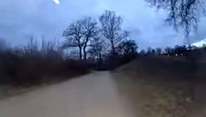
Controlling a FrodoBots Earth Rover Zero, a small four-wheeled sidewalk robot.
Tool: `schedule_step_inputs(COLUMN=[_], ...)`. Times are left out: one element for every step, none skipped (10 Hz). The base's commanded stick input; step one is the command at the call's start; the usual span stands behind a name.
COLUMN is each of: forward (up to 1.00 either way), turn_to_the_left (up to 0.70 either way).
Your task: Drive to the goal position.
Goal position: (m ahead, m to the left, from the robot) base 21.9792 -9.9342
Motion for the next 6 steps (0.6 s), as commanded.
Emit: schedule_step_inputs(forward=[1.00, 1.00, 1.00, 1.00, 1.00, 1.00], turn_to_the_left=[0.40, 0.12, 0.00, 0.00, 0.00, 0.00])
